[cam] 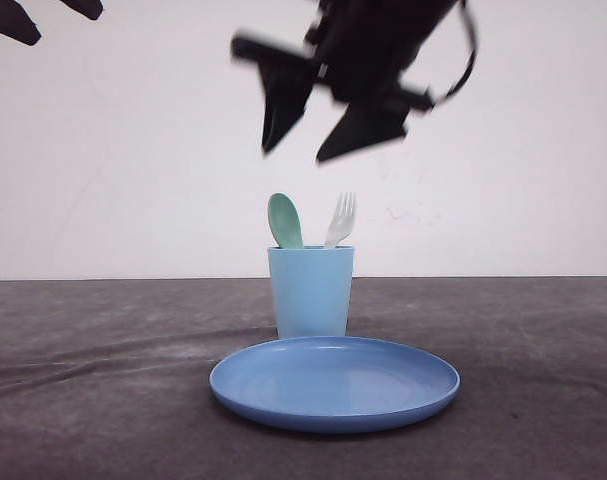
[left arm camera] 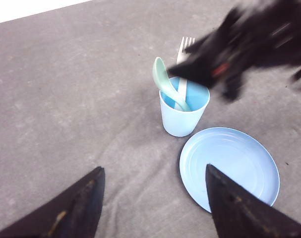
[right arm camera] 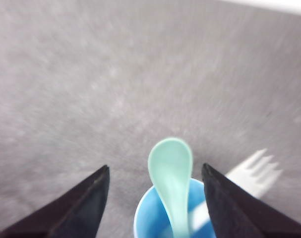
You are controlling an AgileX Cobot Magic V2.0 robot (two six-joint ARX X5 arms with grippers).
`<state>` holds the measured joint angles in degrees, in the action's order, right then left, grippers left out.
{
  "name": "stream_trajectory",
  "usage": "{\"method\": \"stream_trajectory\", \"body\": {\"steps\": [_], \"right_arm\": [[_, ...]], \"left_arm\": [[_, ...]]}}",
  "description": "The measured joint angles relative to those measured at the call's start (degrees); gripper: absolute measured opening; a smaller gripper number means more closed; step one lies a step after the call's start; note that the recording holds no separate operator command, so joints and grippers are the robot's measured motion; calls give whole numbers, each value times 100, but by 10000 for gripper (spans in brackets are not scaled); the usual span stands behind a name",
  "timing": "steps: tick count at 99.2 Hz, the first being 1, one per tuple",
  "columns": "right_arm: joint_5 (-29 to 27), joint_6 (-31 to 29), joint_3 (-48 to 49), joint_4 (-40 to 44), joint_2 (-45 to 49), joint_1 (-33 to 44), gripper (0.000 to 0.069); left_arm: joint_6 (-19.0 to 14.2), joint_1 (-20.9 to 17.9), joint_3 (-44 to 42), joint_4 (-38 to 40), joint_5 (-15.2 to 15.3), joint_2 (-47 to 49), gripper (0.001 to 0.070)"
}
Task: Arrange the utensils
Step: 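Open the right gripper and raise it above the cup, then lower the right gripper around the blue cup and close on it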
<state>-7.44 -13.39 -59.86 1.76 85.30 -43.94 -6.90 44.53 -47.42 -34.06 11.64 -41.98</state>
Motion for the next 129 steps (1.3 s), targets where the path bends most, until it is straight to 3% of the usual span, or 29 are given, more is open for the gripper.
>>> {"method": "stream_trajectory", "body": {"steps": [8, 21, 42, 70, 129], "right_arm": [[0, 87, 0, 372, -428, -52, 431], [9, 125, 0, 918, -1099, -149, 685], [-11, 138, -2, 1775, -1786, -278, 681], [-334, -278, -2, 2809, -1523, -321, 681], [-247, -1099, -2, 2457, 267, -363, 681]], "left_arm": [[0, 0, 0, 0, 0, 0, 388], [0, 0, 0, 0, 0, 0, 388], [0, 0, 0, 0, 0, 0, 388], [0, 0, 0, 0, 0, 0, 388], [0, 0, 0, 0, 0, 0, 388]]}}
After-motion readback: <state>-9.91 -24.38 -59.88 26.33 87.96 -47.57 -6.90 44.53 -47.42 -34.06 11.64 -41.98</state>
